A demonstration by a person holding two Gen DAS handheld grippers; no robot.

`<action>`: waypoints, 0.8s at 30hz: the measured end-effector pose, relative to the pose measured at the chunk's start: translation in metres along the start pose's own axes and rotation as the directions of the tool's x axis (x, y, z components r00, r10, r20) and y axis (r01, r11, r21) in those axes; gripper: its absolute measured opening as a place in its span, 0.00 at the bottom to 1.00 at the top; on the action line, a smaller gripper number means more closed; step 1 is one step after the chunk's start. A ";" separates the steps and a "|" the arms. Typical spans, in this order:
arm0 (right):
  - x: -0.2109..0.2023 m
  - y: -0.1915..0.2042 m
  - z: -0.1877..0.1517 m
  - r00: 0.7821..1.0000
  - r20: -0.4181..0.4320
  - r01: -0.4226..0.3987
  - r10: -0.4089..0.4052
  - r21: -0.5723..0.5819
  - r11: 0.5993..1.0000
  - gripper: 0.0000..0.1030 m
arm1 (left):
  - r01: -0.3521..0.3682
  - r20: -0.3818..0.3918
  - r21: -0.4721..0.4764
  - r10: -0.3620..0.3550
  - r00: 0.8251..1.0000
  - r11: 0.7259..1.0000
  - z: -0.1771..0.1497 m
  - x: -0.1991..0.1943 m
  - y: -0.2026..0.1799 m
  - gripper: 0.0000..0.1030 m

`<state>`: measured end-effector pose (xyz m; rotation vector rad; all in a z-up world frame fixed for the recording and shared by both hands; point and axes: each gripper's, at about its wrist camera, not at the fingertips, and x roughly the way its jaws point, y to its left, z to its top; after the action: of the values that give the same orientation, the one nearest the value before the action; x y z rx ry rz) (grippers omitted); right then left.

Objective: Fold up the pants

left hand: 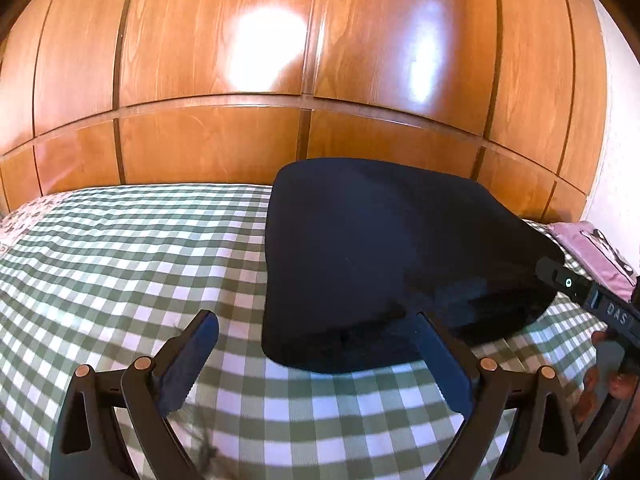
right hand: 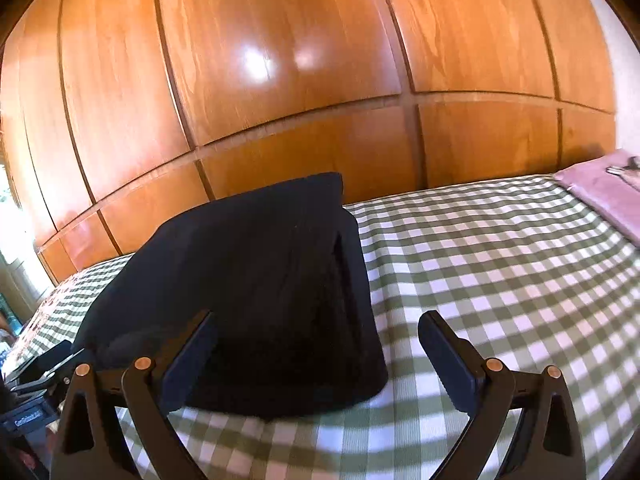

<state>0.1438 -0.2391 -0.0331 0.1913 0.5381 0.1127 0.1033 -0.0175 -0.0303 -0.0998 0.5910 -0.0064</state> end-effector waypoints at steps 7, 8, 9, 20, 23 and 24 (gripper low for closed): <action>-0.030 0.034 -0.026 1.000 0.016 -0.009 0.011 -0.089 0.996 0.97 | -0.035 0.097 0.067 0.029 0.995 0.997 -0.013 -0.028 -0.019 0.95; -0.035 0.039 -0.031 1.000 0.023 -0.007 0.009 -0.104 0.995 0.97 | -0.030 0.105 0.074 0.022 0.994 0.997 -0.015 -0.031 -0.020 0.95; -0.037 0.042 -0.033 1.000 0.029 -0.001 0.004 -0.114 0.994 0.97 | -0.022 0.112 0.084 0.013 0.994 0.996 -0.017 -0.034 -0.023 0.95; -0.054 0.047 -0.043 0.994 0.095 0.073 -0.063 -0.115 0.991 0.97 | -0.043 0.166 0.013 0.040 0.985 0.999 -0.024 -0.047 -0.010 0.91; -0.054 0.053 -0.044 0.993 0.095 0.078 -0.064 -0.144 0.987 0.97 | -0.039 0.171 0.003 0.038 0.985 0.999 -0.025 -0.048 -0.007 0.91; -0.054 0.055 -0.044 0.993 0.097 0.080 -0.066 -0.153 0.985 0.97 | -0.039 0.170 0.003 0.037 0.985 0.999 -0.025 -0.048 -0.008 0.91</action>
<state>0.0720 -0.1870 -0.0323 0.0227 0.4418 0.0741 0.0500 -0.0257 -0.0238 -0.0820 0.4222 0.0370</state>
